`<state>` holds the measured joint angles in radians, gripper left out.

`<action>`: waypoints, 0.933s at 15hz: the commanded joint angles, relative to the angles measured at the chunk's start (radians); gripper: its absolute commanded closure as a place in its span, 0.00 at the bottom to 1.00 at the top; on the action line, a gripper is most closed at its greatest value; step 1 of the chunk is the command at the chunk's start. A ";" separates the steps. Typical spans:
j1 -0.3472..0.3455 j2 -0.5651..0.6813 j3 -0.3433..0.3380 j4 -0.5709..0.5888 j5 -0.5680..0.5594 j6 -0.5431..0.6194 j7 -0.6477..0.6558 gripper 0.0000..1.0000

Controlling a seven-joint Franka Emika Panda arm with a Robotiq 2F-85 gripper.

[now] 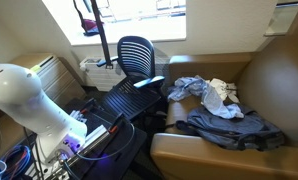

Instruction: Take the belt on the back rest and put it on the chair

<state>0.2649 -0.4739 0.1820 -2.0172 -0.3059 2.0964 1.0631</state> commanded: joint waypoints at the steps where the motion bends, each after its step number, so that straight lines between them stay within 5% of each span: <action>1: -0.024 0.063 -0.064 -0.152 0.214 0.221 -0.180 0.92; 5: -0.010 0.225 -0.134 -0.252 0.549 0.387 -0.487 0.92; 6: 0.053 0.276 -0.204 -0.263 0.624 0.406 -0.571 0.92; 9: 0.066 0.440 -0.270 -0.236 0.867 0.333 -0.819 0.92; 10: -0.017 0.502 -0.216 -0.212 0.904 0.282 -0.852 0.92; 14: -0.113 0.759 -0.211 -0.149 0.771 0.299 -0.722 0.92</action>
<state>0.2240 0.1111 -0.0495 -2.2566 0.5374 2.4034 0.2651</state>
